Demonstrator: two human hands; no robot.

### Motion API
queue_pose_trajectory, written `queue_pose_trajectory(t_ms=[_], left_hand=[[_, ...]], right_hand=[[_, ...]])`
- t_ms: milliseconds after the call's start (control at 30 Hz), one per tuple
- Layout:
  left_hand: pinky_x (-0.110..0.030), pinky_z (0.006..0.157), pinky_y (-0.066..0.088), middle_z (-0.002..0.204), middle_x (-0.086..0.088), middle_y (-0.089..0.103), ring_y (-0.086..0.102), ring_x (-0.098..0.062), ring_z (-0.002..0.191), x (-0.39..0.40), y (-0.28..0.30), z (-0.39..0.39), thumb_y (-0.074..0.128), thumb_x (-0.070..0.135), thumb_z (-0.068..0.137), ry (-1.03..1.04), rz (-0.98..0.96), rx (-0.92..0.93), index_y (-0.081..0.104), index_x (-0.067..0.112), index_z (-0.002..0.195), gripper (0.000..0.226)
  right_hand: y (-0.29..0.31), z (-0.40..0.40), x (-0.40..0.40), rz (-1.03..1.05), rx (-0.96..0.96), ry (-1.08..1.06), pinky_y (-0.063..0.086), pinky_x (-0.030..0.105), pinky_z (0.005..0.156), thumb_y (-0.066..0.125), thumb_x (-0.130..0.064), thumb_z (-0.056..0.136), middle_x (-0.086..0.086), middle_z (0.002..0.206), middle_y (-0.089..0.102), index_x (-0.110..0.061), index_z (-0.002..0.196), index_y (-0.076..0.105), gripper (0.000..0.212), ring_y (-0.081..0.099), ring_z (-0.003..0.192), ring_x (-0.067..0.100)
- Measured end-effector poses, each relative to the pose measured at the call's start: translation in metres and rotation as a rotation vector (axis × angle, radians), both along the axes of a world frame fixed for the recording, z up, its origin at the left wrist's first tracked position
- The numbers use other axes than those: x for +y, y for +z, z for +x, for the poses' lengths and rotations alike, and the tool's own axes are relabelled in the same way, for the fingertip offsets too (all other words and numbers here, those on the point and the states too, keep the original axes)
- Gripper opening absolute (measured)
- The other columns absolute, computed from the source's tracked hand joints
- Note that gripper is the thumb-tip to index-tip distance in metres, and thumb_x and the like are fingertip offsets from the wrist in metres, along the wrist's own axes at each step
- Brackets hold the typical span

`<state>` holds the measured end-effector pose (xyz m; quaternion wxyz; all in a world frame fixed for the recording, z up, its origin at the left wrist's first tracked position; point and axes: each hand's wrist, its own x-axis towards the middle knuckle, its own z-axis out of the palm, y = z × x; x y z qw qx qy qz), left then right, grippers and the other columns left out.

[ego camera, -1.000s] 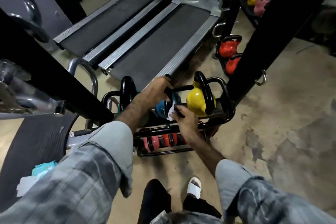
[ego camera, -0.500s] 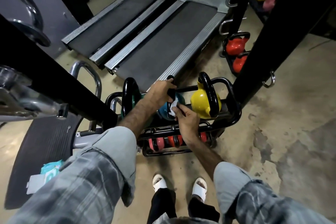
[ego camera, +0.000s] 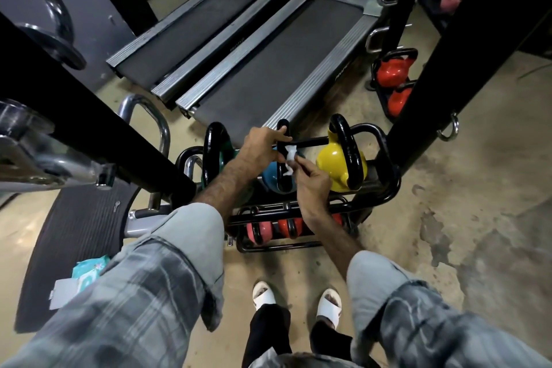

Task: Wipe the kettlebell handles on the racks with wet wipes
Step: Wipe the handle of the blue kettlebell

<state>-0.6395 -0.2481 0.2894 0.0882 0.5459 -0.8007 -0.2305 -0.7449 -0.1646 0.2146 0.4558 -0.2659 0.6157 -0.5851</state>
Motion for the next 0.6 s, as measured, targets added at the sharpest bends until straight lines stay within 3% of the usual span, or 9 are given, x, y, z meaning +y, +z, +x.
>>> queue_pose_trajectory(t_ms=[133, 233, 467, 600], left_hand=[[-0.015, 0.099, 0.038, 0.134, -0.008, 0.057, 0.055, -0.016, 0.122, 0.0, 0.001, -0.001, 0.084, 0.004, 0.062, 0.008, 0.006, 0.028, 0.068, 0.013, 0.117, 0.058], [-0.013, 0.1, 0.036, 0.134, -0.007, 0.056, 0.056, -0.015, 0.121, -0.002, -0.001, 0.0, 0.086, 0.004, 0.06, 0.034, 0.022, 0.056, 0.069, 0.013, 0.116, 0.06], [-0.008, 0.096, 0.034, 0.134, -0.006, 0.057, 0.055, -0.012, 0.121, -0.004, -0.006, 0.003, 0.085, 0.002, 0.061, 0.049, 0.035, 0.101, 0.069, 0.013, 0.116, 0.058], [-0.008, 0.097, 0.035, 0.135, -0.002, 0.056, 0.056, -0.011, 0.12, -0.003, -0.009, 0.004, 0.085, 0.005, 0.062, 0.046, 0.03, 0.115, 0.069, 0.015, 0.116, 0.057]], right_hand=[[-0.011, 0.003, 0.018, 0.014, 0.045, 0.013, 0.051, 0.01, 0.078, 0.074, -0.02, 0.085, -0.007, 0.098, 0.074, -0.01, 0.114, 0.071, 0.031, 0.067, 0.088, -0.001], [-0.028, 0.005, 0.04, 0.063, 0.054, 0.021, 0.05, 0.009, 0.083, 0.075, -0.015, 0.083, -0.002, 0.102, 0.074, -0.007, 0.112, 0.072, 0.029, 0.067, 0.09, -0.005], [-0.007, 0.003, 0.012, 0.026, -0.043, -0.02, 0.054, 0.014, 0.076, 0.076, -0.018, 0.083, -0.014, 0.089, 0.074, -0.011, 0.111, 0.072, 0.029, 0.067, 0.083, -0.004], [-0.026, 0.007, 0.042, 0.057, 0.058, -0.005, 0.051, 0.013, 0.082, 0.078, -0.014, 0.081, -0.011, 0.097, 0.074, -0.01, 0.109, 0.074, 0.029, 0.068, 0.09, -0.005]])
